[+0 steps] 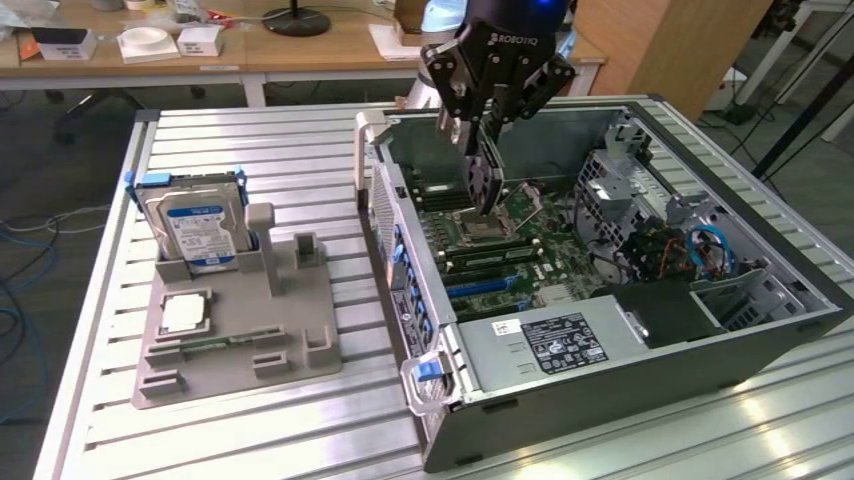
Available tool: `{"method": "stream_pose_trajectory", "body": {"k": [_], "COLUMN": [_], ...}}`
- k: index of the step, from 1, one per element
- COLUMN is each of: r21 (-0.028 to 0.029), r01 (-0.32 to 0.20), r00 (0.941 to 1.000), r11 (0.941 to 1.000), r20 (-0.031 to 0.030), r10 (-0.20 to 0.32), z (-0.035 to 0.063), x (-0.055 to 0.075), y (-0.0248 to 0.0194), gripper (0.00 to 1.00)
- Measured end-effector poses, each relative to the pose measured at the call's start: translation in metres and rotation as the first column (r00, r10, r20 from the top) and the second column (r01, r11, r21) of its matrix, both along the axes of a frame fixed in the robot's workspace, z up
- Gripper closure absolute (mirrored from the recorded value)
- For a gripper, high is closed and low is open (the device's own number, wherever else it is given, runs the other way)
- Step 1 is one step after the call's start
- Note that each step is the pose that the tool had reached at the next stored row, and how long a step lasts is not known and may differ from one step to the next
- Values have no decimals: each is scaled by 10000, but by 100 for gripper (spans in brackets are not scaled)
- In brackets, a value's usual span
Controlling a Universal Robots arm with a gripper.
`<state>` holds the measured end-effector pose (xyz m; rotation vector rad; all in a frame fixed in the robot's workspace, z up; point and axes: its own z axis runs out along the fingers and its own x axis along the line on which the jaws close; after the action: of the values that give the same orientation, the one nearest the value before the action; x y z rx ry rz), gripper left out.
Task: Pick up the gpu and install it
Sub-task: 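Pick up the gpu and move the gpu toward the slot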
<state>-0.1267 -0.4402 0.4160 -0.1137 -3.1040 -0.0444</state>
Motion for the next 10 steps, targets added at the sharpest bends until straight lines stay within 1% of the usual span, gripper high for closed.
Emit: {"method": "stream_pose_trajectory", "body": {"k": [10], "r21": [0], "r01": [-1], "r00": [10000], "r11": [10000], "r20": [0], "r10": [1], "z": [0], "x": [76], "y": [0], "gripper": [74]}}
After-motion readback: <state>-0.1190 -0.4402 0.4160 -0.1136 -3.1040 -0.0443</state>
